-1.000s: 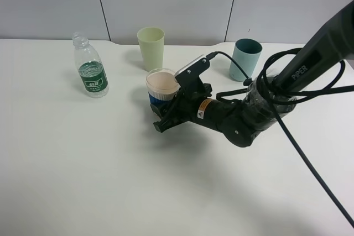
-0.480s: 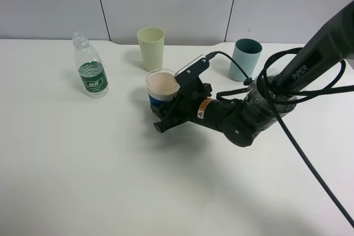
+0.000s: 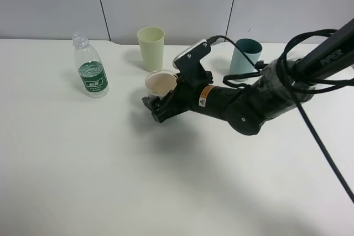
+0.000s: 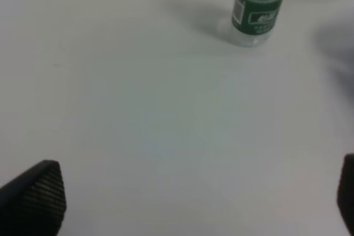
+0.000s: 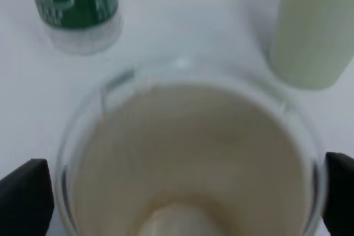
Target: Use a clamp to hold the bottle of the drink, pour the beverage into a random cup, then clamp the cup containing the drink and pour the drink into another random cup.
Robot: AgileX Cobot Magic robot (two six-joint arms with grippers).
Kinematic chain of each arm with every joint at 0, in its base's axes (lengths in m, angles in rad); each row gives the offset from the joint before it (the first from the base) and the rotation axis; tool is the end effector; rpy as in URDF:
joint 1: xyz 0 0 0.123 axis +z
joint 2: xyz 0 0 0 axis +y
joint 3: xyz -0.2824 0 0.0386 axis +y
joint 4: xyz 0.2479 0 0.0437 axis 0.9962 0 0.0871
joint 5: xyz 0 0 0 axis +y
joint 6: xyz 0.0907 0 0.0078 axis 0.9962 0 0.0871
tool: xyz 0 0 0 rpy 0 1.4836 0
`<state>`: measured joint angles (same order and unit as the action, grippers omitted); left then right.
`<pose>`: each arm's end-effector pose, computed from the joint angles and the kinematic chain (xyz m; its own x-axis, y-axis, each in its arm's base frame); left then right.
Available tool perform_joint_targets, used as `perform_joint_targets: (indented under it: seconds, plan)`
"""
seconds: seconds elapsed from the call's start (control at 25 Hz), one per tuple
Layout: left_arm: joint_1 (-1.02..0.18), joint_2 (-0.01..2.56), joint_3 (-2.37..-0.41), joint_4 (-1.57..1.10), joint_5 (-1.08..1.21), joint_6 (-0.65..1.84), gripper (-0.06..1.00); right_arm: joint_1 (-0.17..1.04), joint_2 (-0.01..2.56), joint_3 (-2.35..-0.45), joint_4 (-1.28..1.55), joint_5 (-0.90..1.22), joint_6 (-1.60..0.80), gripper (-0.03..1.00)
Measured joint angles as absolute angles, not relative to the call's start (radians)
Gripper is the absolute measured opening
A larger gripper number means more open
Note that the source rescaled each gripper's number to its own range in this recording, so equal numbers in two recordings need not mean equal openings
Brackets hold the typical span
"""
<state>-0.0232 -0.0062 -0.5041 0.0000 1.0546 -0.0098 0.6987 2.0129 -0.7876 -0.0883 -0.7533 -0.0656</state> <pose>-0.0060 0.0001 0.2788 -0.4414 0.0004 -0.8973 0.0189 0.9998 -0.0088 0.2759 0.2389 0.1089 -0.1975 -0.3350 -0.9213 -0.7165 0.6907 -0.0976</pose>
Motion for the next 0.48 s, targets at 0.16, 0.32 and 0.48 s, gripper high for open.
perform_joint_targets:
  seconds: [0.16,0.32,0.48]
  plan:
    - [-0.023,-0.006,-0.504,0.0,1.055,-0.01,1.0,0.699,1.891,-0.786,-0.084,-0.667,-0.047,0.86]
    - [-0.023,-0.006,-0.504,0.0,1.055,-0.01,1.0,0.699,1.778,-0.786,-0.084,-0.584,-0.041,0.86]
    - [-0.023,-0.006,-0.504,0.0,1.055,-0.01,1.0,0.683,1.686,-0.785,-0.084,-0.527,-0.052,0.86]
